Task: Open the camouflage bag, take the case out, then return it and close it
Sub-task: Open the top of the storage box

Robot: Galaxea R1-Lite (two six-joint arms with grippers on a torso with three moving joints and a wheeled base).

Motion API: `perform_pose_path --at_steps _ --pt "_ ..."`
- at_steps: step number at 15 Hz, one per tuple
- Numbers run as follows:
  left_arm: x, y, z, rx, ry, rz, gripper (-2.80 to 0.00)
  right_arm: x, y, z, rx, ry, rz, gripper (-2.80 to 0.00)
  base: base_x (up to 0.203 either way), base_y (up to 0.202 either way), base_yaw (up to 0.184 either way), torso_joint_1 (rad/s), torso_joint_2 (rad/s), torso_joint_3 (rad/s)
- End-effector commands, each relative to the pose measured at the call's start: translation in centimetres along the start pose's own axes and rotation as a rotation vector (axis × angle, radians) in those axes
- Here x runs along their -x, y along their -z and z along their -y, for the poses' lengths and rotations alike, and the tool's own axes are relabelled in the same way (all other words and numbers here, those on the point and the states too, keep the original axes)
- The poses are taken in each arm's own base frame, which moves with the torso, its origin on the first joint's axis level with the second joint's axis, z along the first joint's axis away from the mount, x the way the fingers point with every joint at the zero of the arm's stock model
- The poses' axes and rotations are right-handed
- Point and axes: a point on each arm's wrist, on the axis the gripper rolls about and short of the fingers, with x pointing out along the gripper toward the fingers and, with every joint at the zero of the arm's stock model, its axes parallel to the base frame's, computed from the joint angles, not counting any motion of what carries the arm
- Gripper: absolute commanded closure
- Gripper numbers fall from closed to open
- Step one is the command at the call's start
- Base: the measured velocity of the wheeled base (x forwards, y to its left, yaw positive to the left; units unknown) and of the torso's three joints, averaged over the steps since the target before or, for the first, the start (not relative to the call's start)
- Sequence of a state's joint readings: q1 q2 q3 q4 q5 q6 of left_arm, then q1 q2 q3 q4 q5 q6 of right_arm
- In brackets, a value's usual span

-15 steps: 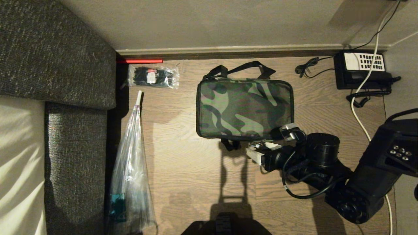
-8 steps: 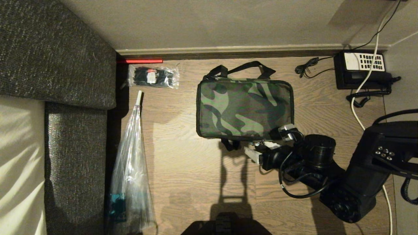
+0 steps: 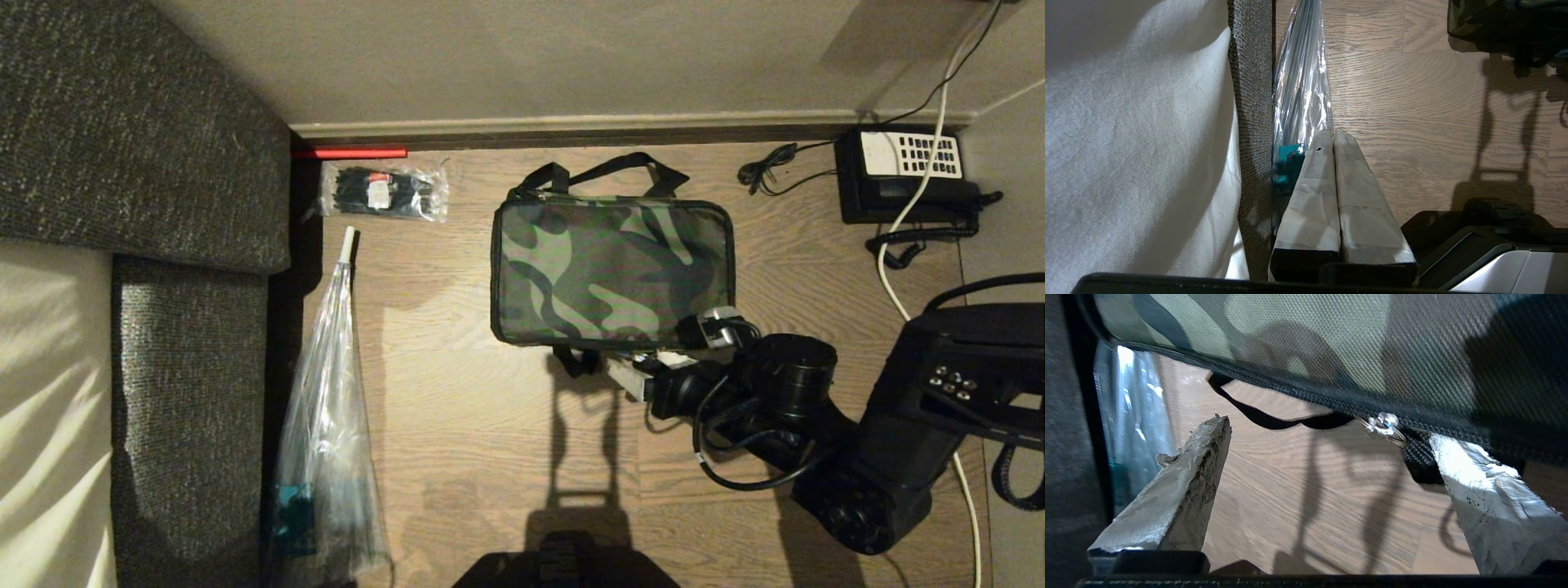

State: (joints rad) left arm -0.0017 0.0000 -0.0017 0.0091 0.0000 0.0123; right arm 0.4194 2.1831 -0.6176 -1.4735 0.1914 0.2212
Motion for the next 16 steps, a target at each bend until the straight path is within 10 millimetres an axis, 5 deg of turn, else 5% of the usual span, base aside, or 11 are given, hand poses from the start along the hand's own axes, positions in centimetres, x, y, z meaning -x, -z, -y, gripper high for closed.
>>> perform_pose_path --at_steps 1,6,7,8,16 --pt "0.0 0.0 0.0 0.0 0.0 0.0 0.0 0.4 -0.6 -0.3 -0.002 -0.017 0.019 -2.8 0.0 0.0 0.0 0.0 0.0 0.0" --pt "0.0 0.0 0.0 0.0 0.0 0.0 0.0 0.1 0.5 -0.4 -0.013 -0.024 0.004 -2.8 0.0 0.0 0.0 0.0 0.0 0.0" --pt "0.0 0.0 0.0 0.0 0.0 0.0 0.0 -0.1 0.7 -0.3 -0.005 -0.023 0.005 -1.11 0.0 0.0 0.0 0.0 0.0 0.0" --pt "0.0 0.0 0.0 0.0 0.0 0.0 0.0 -0.2 0.8 -0.3 -0.006 -0.019 0.007 0.0 0.0 0.0 0.0 0.0 0.0 0.0" --pt "0.0 0.0 0.0 0.0 0.0 0.0 0.0 -0.4 1.3 -0.1 0.048 -0.015 -0.004 0.0 0.0 0.0 0.0 0.0 0.0 0.0"
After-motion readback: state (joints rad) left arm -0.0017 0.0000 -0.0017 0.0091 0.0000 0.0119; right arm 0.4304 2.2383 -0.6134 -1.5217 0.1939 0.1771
